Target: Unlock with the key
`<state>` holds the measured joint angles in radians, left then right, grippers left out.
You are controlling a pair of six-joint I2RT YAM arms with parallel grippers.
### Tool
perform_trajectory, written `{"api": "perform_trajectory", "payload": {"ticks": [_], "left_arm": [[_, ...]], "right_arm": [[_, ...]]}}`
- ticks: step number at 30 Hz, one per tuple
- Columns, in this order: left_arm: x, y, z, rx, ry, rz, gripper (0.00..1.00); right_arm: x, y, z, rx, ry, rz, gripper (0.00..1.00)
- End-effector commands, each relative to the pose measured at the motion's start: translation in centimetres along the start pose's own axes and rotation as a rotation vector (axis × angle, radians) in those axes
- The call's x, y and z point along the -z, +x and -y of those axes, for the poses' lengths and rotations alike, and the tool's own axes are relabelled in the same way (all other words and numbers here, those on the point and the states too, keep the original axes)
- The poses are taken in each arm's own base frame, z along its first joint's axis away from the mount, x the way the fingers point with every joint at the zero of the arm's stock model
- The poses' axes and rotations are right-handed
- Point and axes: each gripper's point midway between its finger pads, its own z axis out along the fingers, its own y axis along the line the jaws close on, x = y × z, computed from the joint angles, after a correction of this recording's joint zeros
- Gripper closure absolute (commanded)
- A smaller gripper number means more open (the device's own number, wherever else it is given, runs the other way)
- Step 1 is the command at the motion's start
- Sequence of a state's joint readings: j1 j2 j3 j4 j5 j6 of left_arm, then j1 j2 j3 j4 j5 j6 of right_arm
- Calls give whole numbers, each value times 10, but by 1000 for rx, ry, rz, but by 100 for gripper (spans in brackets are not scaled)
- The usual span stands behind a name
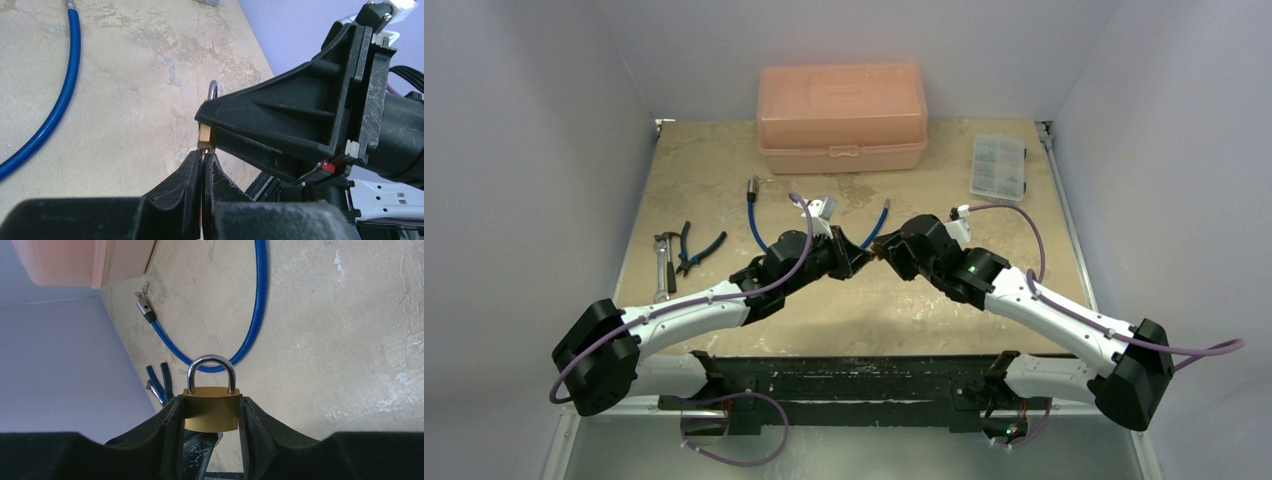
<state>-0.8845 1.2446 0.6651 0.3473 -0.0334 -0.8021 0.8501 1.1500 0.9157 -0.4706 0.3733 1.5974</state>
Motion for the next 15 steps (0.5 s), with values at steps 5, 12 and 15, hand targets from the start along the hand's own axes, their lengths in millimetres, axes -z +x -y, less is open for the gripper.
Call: {"api": "perform_trajectory", "payload": {"ticks": [5,12,15], "left_arm": [[-10,-39,-3,-2,-48,172,100],[-13,-35,-3,12,-40,162,93],[-9,-31,-6,-3,-49,139,75]], "right_arm": [[27,45,-36,-63,-119,-230,100],[29,40,-37,-62,-122,-194,100],[28,30,-30,-63,-94,-141,100]]}}
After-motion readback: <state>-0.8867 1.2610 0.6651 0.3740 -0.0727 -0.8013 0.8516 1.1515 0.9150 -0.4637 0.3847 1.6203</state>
